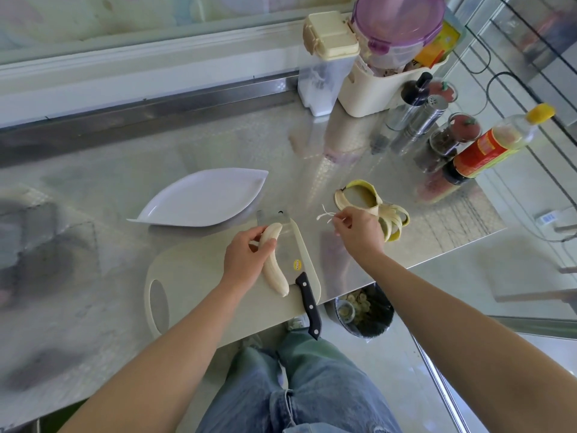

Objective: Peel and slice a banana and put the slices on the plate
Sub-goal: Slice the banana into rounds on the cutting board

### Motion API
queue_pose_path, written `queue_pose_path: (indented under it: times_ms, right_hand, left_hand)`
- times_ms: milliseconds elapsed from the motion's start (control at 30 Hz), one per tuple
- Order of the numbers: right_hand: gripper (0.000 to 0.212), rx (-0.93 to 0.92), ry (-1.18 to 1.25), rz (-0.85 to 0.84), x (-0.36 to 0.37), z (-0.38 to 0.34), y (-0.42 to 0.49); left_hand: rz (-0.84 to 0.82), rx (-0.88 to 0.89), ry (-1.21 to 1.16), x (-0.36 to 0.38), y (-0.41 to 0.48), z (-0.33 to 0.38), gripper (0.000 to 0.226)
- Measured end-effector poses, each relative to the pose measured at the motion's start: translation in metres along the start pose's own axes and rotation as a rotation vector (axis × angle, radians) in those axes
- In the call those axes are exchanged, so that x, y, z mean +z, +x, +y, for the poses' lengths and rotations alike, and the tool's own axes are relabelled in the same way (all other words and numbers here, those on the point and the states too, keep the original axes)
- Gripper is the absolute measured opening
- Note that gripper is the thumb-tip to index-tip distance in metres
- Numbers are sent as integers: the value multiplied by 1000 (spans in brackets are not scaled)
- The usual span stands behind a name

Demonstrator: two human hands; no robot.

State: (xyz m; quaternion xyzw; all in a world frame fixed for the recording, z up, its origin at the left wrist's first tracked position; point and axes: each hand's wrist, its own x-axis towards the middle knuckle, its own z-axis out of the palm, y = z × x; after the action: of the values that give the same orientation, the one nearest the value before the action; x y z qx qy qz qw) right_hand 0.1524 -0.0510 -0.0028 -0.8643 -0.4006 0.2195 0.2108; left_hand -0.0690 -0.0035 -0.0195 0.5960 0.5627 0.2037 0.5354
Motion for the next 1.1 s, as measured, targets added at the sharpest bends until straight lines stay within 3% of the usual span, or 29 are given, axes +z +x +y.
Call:
queue_pose_path:
  times_ms: [100, 200, 267, 533, 667, 867, 1100]
  right_hand:
    - [22, -87, -38, -150, 19, -17, -16]
    - [66, -35, -204, -451, 38, -32, -39]
    - [84, -26, -306, -548, 49, -36, -55]
    - [42, -145, -133, -459, 39, -22, -60]
    - [37, -221, -16, -364, 24, -26, -69]
    - [24, -312, -305, -287, 32, -27, -83]
    - [14, -476, -367, -291, 32, -35, -93]
  left_hand:
    - [28, 42, 214, -15, -2, -13, 33]
    - [87, 17, 388, -29, -8, -26, 30]
    - [113, -6, 470, -33, -15, -33, 30]
    - [97, 92, 582, -29, -29, -38, 29]
    - [91, 125, 621, -19, -32, -32, 23]
    - [132, 96, 617, -11, -39, -30, 20]
    - [214, 75, 542, -5, -44, -34, 25]
